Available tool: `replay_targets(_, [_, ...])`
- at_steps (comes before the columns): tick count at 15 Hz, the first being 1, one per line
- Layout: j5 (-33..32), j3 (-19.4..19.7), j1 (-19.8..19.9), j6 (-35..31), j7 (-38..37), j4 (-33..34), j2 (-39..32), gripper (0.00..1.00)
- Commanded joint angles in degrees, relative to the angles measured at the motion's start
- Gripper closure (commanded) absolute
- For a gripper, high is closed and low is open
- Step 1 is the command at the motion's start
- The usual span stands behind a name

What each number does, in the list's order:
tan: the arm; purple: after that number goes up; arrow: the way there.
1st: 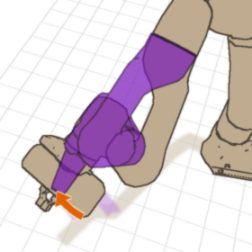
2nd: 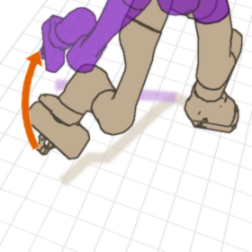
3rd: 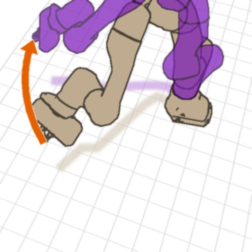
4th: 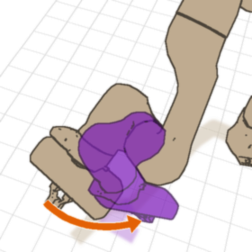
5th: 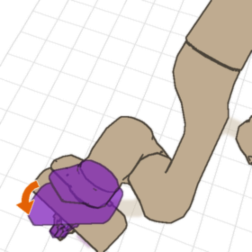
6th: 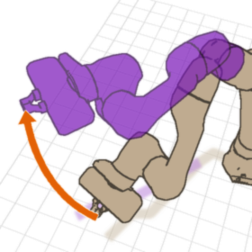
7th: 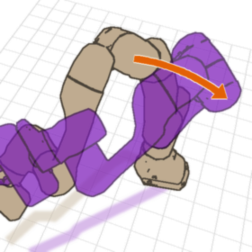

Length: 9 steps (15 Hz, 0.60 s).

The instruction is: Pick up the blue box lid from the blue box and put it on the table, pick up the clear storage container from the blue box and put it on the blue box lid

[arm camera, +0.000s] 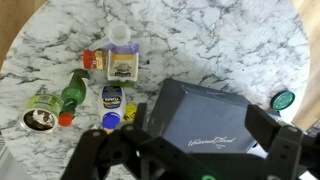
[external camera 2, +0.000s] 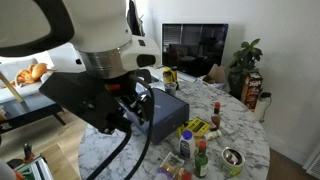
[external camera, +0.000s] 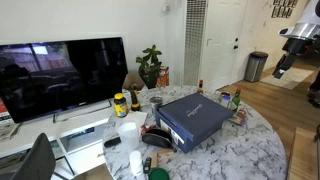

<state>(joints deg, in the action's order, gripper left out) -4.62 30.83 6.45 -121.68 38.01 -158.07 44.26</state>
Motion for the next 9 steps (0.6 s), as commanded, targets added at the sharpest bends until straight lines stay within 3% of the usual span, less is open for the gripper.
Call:
replay_targets(1, [1.4, -1.47, 1.46, 0.02, 1.09, -0.12, -0.68, 0.0])
replay_targets(3, [1.41, -1.49, 1.45, 0.02, 1.09, -0.23, -0.82, 0.0])
replay_targets(5, [8.99, 4.04, -3.42, -0.01, 4.53, 1.36, -6.05, 0.0])
replay_targets(9, [23.84, 11.22, -10.24, -2.85, 12.69, 1.92, -16.38, 0.0])
